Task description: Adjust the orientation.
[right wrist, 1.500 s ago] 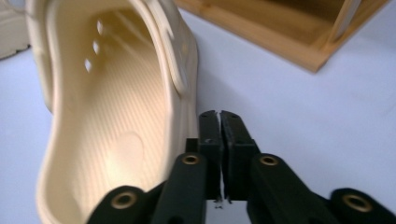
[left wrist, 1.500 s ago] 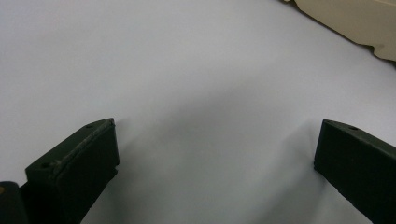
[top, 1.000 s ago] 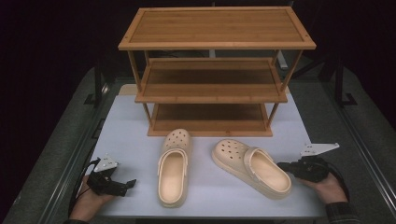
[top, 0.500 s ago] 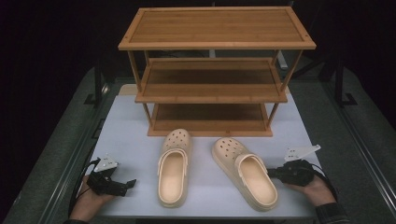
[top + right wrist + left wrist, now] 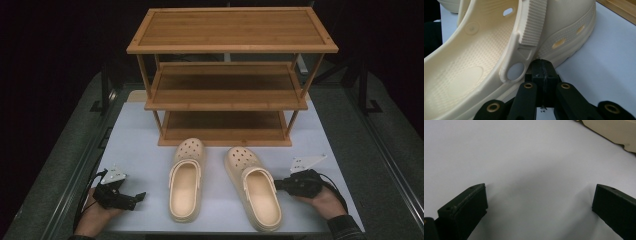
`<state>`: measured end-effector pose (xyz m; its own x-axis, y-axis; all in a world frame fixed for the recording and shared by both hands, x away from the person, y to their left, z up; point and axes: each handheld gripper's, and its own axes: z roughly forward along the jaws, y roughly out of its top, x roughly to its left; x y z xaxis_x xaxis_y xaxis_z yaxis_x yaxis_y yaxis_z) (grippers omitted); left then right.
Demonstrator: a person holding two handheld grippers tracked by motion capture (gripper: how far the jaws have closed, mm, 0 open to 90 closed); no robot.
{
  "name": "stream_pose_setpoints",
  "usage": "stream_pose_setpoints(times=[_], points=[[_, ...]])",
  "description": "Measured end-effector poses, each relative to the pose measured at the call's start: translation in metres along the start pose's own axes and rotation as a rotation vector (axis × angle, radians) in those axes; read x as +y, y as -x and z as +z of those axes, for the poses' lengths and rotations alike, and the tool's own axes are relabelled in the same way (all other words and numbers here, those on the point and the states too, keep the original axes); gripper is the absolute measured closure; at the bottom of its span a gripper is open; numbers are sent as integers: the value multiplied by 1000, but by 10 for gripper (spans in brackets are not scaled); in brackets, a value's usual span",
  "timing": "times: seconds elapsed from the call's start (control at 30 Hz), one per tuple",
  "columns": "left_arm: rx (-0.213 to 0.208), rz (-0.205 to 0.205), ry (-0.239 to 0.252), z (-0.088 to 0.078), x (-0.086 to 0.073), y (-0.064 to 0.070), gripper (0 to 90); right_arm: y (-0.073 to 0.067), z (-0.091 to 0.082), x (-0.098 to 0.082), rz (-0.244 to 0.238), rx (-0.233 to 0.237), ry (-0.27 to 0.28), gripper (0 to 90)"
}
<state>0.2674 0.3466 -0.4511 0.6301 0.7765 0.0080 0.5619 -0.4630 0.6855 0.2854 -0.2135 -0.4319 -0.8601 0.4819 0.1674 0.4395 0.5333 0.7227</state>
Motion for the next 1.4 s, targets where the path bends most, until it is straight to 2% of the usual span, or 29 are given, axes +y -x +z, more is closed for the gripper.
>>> stream_pose_setpoints(times=[0.37, 0.53, 0.7, 0.93, 1.0, 1.13, 1.23, 1.4], points=[[-1, -1, 0, 0, 0, 0, 0, -8, 18, 17, -37, 27, -15, 898], [-1, 0, 1, 0, 0, 0, 0, -8, 16, 16, -29, 16, -14, 872], [-1, 0, 1, 0, 0, 0, 0, -4, 5, 8, 13, -36, 12, 742], [0, 1, 0, 0, 0, 0, 0, -2, -17, 1, 96, -154, 77, 456], [1, 1, -1, 0, 0, 0, 0, -2, -22, -1, 115, -178, 88, 399], [-3, -16, -1, -1, 2, 0, 0, -1, -27, -3, 136, -211, 93, 340], [-3, -16, 5, -4, 5, 1, 0, -1, -29, -4, 144, -221, 92, 332], [-21, -28, 50, -12, 13, 5, 0, -3, -31, -2, 154, -222, 98, 280]])
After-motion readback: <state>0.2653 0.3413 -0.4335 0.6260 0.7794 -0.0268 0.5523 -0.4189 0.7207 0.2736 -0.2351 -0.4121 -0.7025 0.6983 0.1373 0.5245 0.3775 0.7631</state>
